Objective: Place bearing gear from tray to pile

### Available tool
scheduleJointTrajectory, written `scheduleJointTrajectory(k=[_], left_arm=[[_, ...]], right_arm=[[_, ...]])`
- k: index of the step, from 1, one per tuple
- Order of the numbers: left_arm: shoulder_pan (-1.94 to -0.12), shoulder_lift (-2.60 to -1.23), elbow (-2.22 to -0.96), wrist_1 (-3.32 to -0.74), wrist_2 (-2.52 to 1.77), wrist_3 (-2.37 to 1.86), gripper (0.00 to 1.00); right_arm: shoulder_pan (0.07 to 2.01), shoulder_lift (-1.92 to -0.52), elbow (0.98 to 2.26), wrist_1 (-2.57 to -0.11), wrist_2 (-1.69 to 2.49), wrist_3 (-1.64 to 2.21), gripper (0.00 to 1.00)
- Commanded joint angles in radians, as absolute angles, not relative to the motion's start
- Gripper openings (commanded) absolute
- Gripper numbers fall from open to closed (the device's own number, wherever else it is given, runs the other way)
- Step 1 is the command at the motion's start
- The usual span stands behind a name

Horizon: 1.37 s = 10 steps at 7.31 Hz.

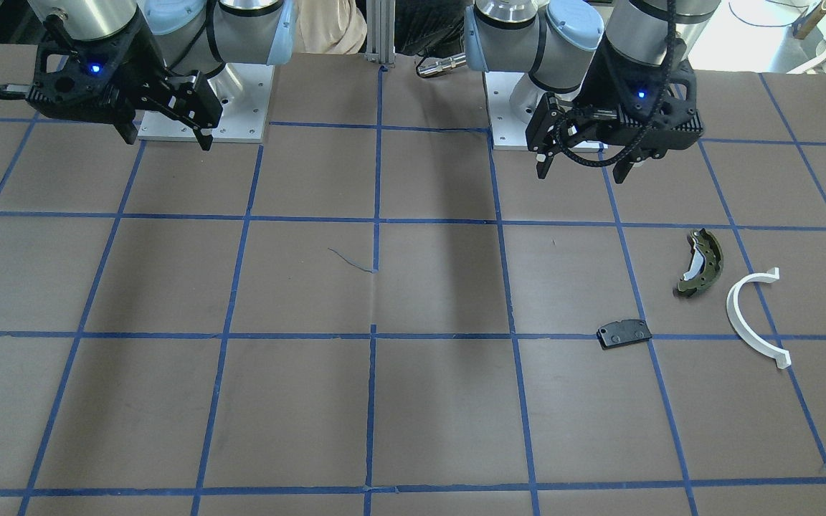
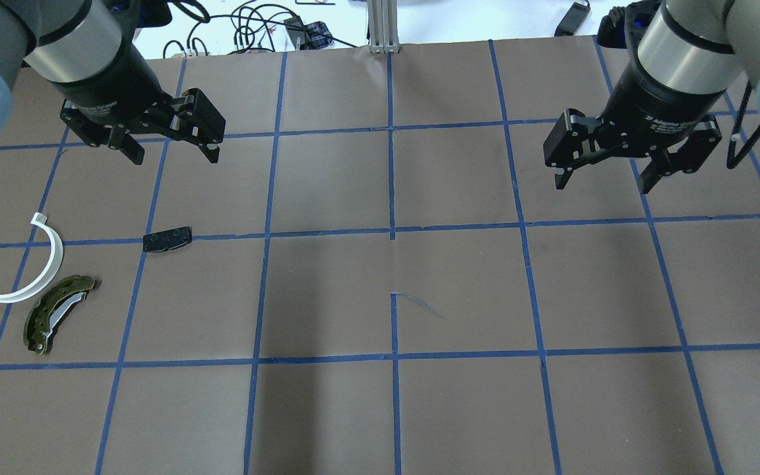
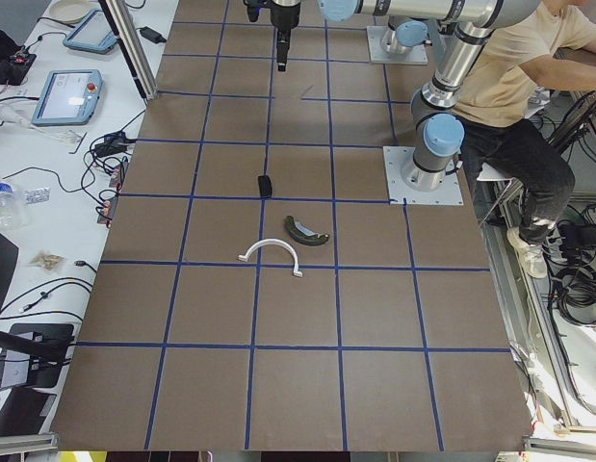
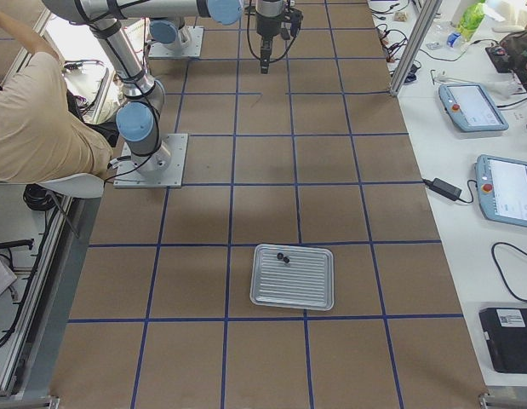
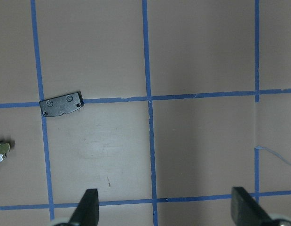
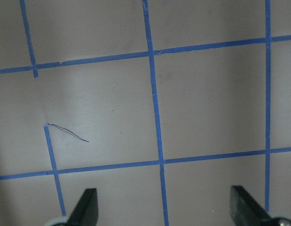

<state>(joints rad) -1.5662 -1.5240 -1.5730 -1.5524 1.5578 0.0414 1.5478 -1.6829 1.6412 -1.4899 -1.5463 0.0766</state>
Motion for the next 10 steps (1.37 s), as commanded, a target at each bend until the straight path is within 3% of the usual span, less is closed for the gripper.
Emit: scheduleJointTrajectory(k=[1, 10], left_arm=[[-1.566, -1.516, -1.575, -1.552, 1.565, 0.041, 1.00], [-1.566, -1.529, -1.574, -1.552, 1.559, 0.041, 1.00]], right_arm=[[1.548, -1.683, 1.643, -1.483, -1.545, 0.077, 1.00], [1.548, -1.683, 1.661, -1.485, -1.548, 0.071, 1.00]])
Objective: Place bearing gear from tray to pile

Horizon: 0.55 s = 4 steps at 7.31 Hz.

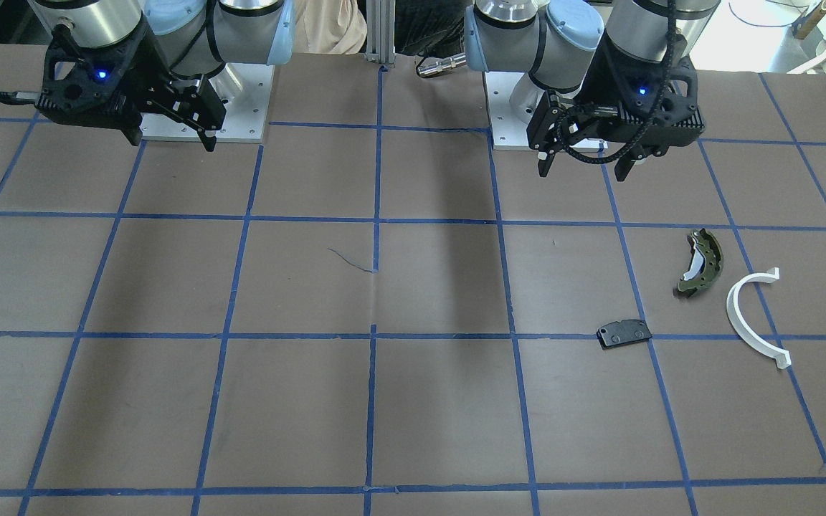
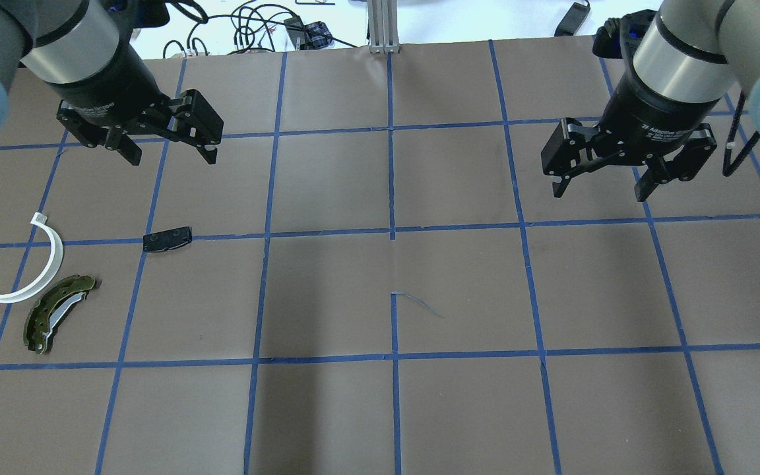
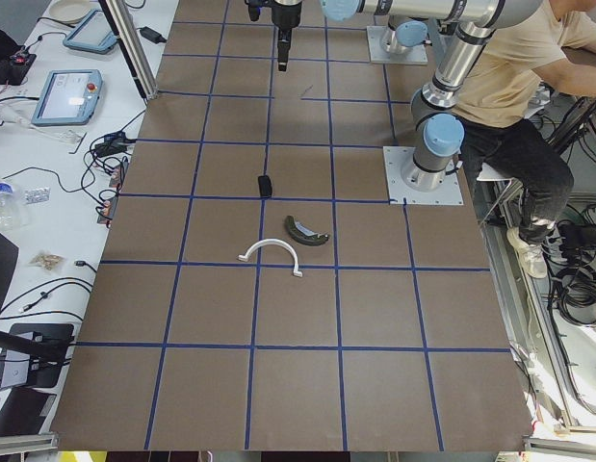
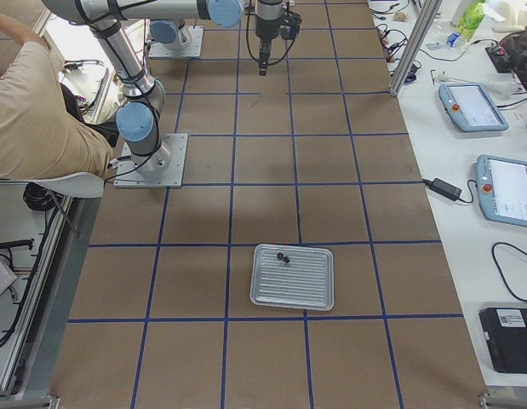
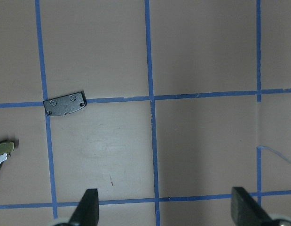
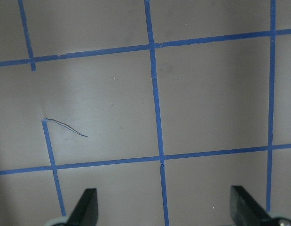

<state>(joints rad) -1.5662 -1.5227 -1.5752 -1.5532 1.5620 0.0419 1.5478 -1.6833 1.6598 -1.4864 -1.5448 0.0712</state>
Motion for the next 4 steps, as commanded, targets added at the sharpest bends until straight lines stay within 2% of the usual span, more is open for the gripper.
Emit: scheduleJointTrajectory(k=[1, 4], left_arm=[[-1.566, -1.528, -1.575, -1.552, 1.562, 0.041, 1.00], [-1.566, -1.528, -1.575, -1.552, 1.559, 0.041, 1.00]], right_arm=[[1.548, -1.683, 1.663, -1.489, -1.548, 0.075, 1.00], [1.533, -1.681, 1.670, -1.496, -1.560, 0.083, 1.00]])
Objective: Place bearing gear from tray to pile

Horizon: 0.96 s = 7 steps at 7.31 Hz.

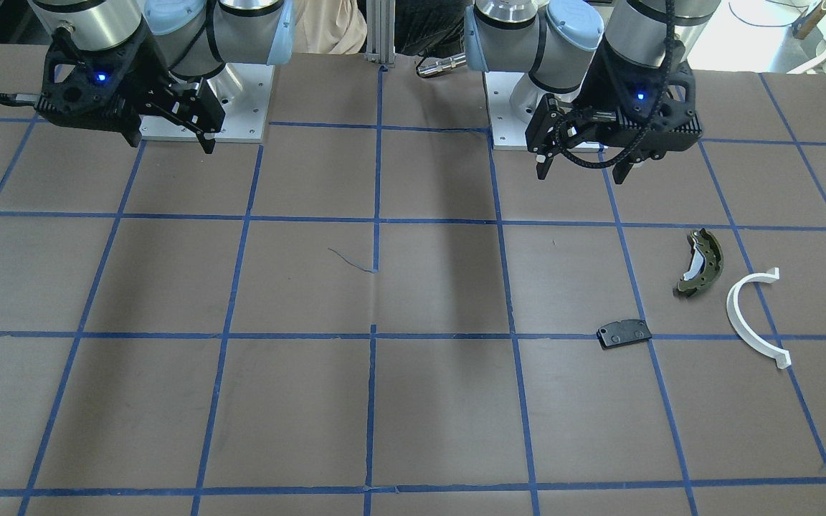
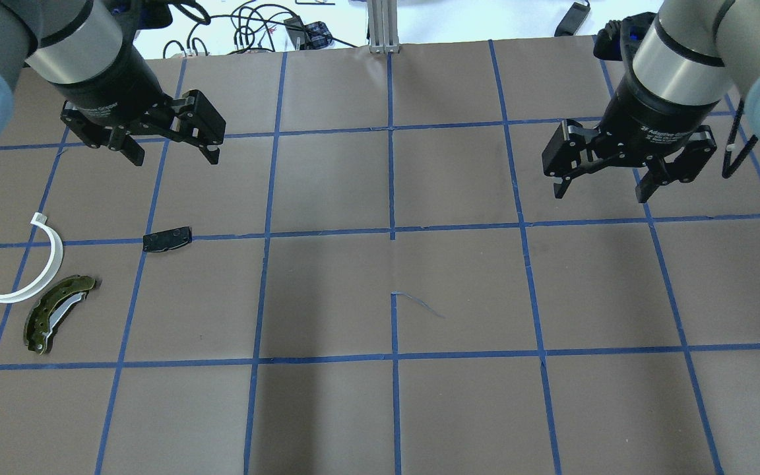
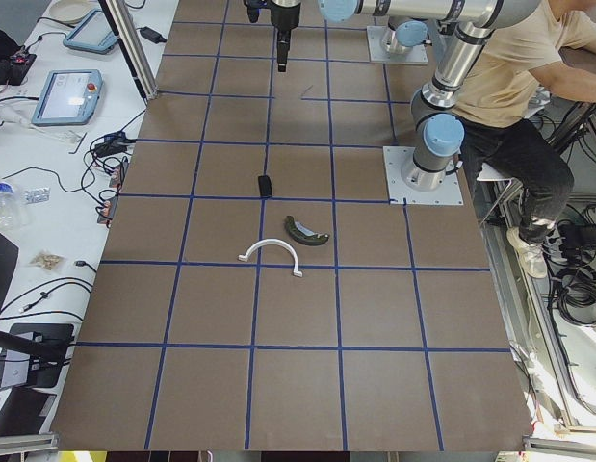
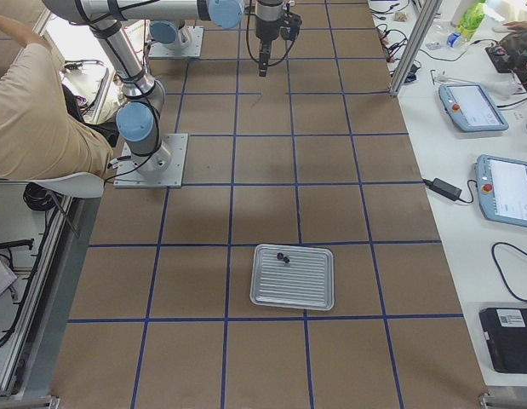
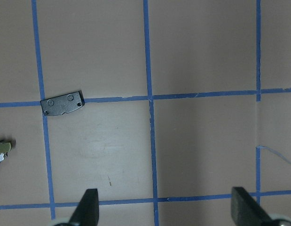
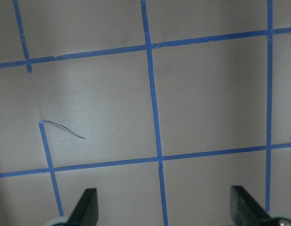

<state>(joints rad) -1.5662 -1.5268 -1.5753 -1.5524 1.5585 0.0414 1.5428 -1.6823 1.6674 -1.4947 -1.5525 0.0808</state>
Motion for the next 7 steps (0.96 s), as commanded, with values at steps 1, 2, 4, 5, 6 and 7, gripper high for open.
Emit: scheduleJointTrajectory(k=[1, 2, 4, 5, 6, 7], left_arm=[[-1.566, -1.531, -1.575, -1.551, 1.557, 0.038, 1.00], [-1.566, -1.522, -1.575, -1.552, 1.557, 0.040, 1.00], [-1.566, -1.529, -1.575, -1.552, 1.559, 0.038, 1.00], [-1.566, -1.508, -1.585, -1.552, 1.560, 0.041, 1.00], [-1.566, -1.512, -1.598, -1.549, 1.559, 0.038, 1.00], [-1.566, -1.511, -1.601, -1.539, 1.559, 0.040, 1.00]], right_arm=[[1.502, -1.683, 1.671, -1.502, -1.607, 0.089, 1.00], [1.450, -1.683, 1.669, -1.500, -1.612, 0.086, 1.00], [1.338, -1.681, 1.669, -1.502, -1.612, 0.068, 1.00], [1.280, -1.681, 1.669, -1.532, -1.609, 0.075, 1.00], [1.214, -1.672, 1.670, -1.595, -1.609, 0.083, 1.00], [1.154, -1.631, 1.669, -1.618, -1.615, 0.065, 1.00]])
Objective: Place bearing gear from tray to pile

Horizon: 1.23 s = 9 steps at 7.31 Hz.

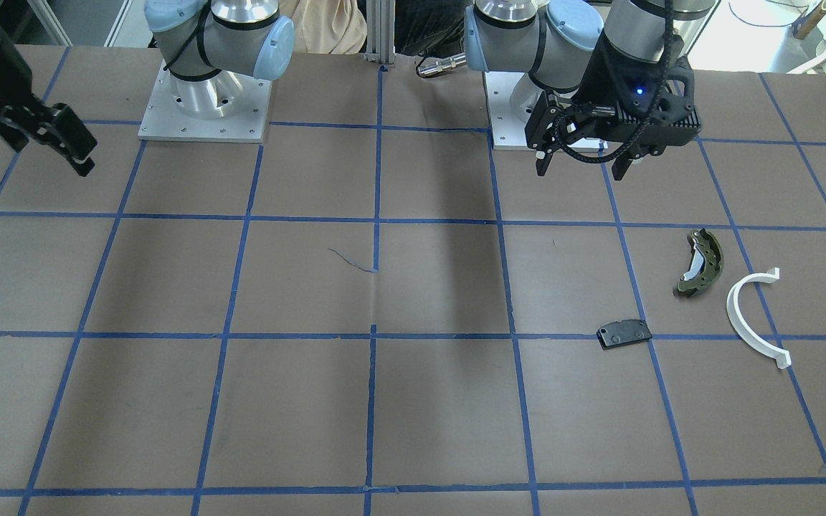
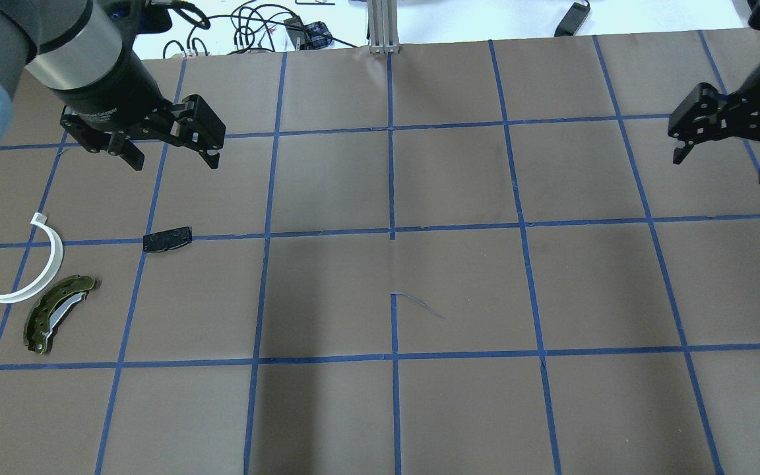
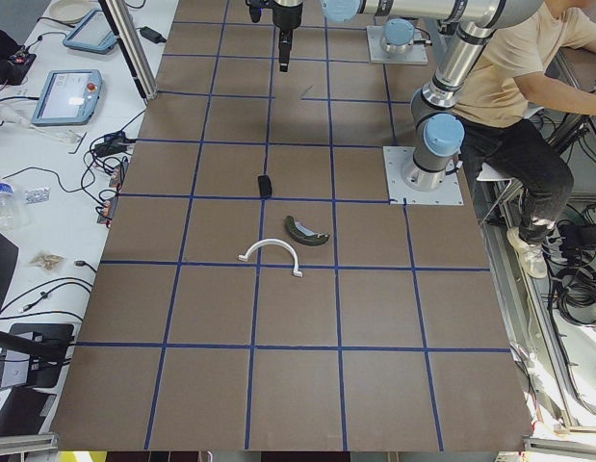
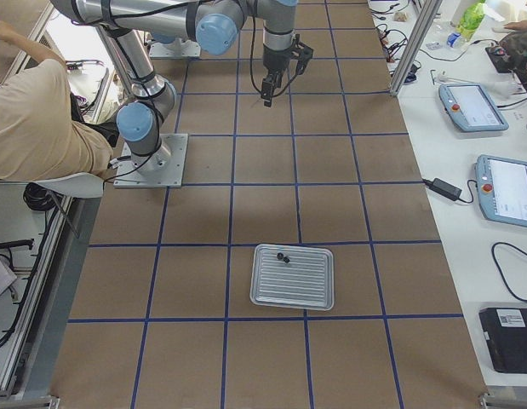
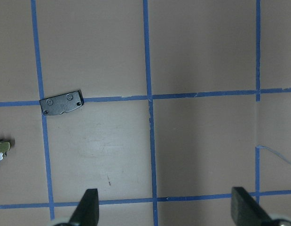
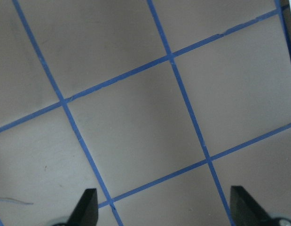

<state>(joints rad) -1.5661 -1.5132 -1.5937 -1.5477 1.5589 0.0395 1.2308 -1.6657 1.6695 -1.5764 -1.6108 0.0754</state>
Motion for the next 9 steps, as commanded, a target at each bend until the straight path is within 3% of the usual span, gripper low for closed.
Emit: scheduleJointTrajectory(k=[1, 4, 9], left_arm=[[-1.560, -1.512, -1.586, -1.536, 1.557, 0.038, 1.00], [-1.557, -1.508, -1.600, -1.534, 1.559, 0.038, 1.00], [-1.559, -1.502, -1.598, -1.534, 1.555, 0.037, 1.00]], right_arm=[[1.088, -1.617, 1.669, -1.618, -1.611, 0.045, 1.00], [0.902, -1.484, 1.664, -1.771, -1.614, -0.108, 1.00], [0.767, -1.286, 1.661, -1.902, -1.615, -0.189, 1.00]])
